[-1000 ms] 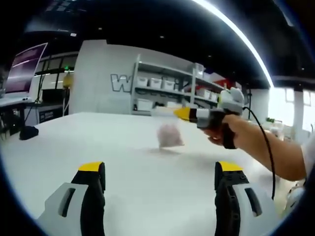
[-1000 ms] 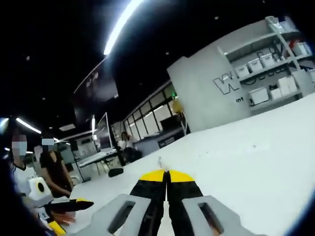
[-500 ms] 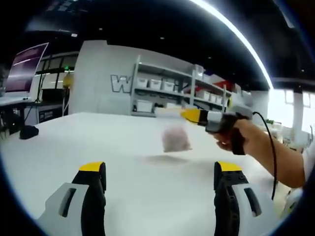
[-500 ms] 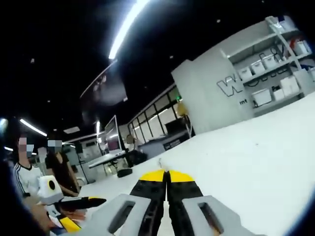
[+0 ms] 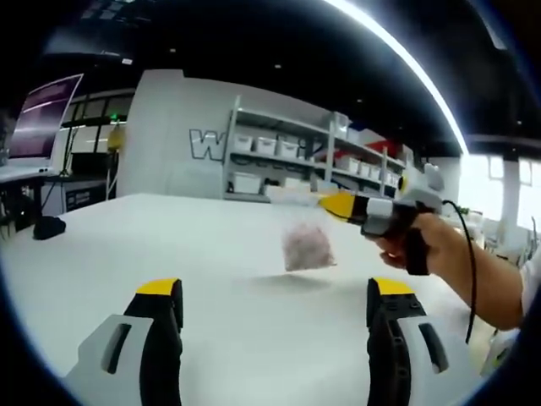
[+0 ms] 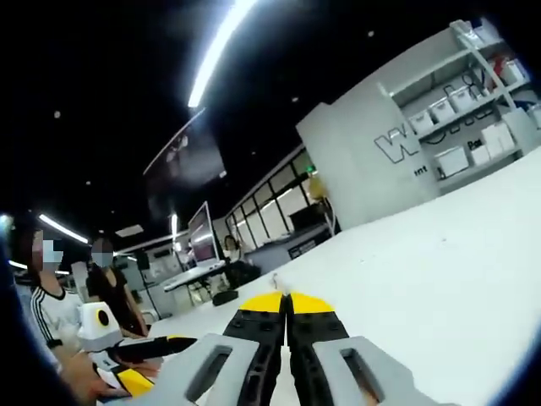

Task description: Open the resealable bag by pulling the two sides of the seal apart until the entire bag opening is separated and visibly accessible.

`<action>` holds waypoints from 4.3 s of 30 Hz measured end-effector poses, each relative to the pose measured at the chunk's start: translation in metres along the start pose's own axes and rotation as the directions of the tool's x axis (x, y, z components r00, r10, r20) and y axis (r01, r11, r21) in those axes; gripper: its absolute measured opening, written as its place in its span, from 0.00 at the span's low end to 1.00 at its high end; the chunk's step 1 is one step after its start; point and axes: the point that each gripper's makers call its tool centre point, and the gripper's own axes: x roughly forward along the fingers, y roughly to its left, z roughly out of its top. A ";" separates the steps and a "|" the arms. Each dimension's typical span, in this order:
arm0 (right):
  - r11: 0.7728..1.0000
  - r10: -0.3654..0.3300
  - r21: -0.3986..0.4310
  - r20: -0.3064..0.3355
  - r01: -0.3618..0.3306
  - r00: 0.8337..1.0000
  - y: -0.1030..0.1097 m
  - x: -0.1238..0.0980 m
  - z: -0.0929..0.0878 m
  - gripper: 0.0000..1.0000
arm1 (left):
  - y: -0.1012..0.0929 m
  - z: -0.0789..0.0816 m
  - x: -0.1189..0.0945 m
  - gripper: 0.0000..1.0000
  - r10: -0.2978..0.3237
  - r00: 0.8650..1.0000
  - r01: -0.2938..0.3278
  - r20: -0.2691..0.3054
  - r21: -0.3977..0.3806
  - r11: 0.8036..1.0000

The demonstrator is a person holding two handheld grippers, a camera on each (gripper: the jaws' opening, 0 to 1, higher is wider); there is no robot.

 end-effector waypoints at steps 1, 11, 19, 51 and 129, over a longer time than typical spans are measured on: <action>1.000 0.001 0.001 0.001 -0.001 1.000 0.002 -0.002 -0.001 0.00 | 0.000 0.000 0.000 0.90 -0.001 1.000 0.001 -0.001 0.001 1.000; 1.000 0.031 -0.007 0.006 -0.031 1.000 0.022 -0.008 -0.005 0.00 | -0.004 0.002 -0.003 0.89 -0.012 1.000 0.012 0.002 0.003 1.000; 0.999 0.048 0.005 -0.003 -0.048 0.999 0.031 -0.012 -0.012 0.00 | -0.005 0.005 -0.006 0.89 -0.015 1.000 0.015 0.006 0.004 1.000; 0.991 0.129 0.041 -0.005 -0.128 0.992 0.074 -0.023 -0.033 0.00 | -0.019 0.011 -0.007 0.85 -0.061 0.998 0.061 0.017 -0.029 0.998; 0.905 0.051 -0.408 -0.183 -0.123 0.982 0.099 -0.064 -0.083 0.00 | -0.053 0.002 -0.028 0.12 -0.246 0.967 0.251 0.071 -0.448 0.858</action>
